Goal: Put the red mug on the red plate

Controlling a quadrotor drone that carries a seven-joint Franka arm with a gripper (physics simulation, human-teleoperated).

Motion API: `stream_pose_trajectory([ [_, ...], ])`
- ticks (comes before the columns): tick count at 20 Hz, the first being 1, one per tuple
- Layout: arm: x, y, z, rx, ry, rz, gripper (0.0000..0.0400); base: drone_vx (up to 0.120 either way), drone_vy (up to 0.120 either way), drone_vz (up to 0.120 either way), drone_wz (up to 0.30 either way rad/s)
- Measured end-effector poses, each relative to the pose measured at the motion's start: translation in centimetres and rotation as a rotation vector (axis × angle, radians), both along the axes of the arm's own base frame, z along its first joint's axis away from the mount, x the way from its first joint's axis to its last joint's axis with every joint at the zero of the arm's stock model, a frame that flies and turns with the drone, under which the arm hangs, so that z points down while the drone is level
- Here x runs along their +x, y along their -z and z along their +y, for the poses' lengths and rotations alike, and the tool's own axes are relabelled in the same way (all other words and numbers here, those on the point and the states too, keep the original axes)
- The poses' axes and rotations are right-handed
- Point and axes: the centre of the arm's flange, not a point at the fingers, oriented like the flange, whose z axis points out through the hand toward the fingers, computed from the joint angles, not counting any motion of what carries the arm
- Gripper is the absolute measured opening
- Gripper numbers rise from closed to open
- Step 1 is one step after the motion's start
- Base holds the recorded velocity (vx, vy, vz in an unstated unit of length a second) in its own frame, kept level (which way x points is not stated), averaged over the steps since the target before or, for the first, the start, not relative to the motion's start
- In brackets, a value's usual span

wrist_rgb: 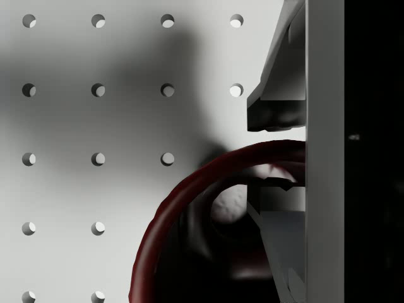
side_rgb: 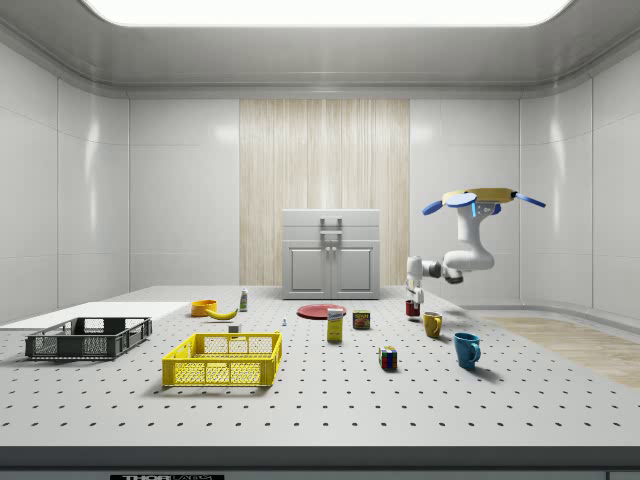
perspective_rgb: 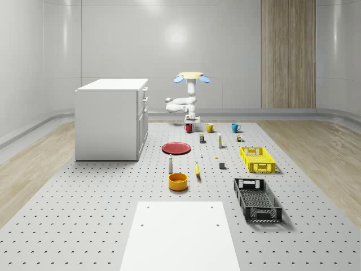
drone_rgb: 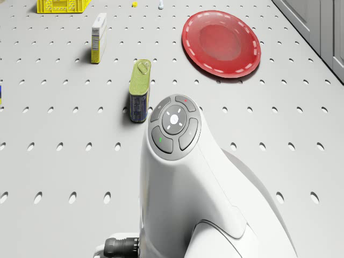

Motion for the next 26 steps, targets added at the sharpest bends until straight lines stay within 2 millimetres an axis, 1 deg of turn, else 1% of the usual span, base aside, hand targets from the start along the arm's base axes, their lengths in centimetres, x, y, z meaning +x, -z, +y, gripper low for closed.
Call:
stream_pose_trajectory([
  [8, 0.00, 0.99, 0.00, 0.000, 0.000, 0.000, 0.0101, 0.120, -0.120, 0.115, 0.000],
  [10, 0.00, 1.06, 0.00, 0.000, 0.000, 0.000, 0.0100, 0.120, -0.100, 0.000, 0.000],
  [15, 0.00, 1.15, 0.00, 0.000, 0.000, 0.000, 0.0100, 0.120, 0.000, 0.000, 0.000],
  [26, 0.00, 1.19, 0.00, 0.000, 0.000, 0.000, 0.0100, 0.120, -0.120, 0.000, 0.000],
])
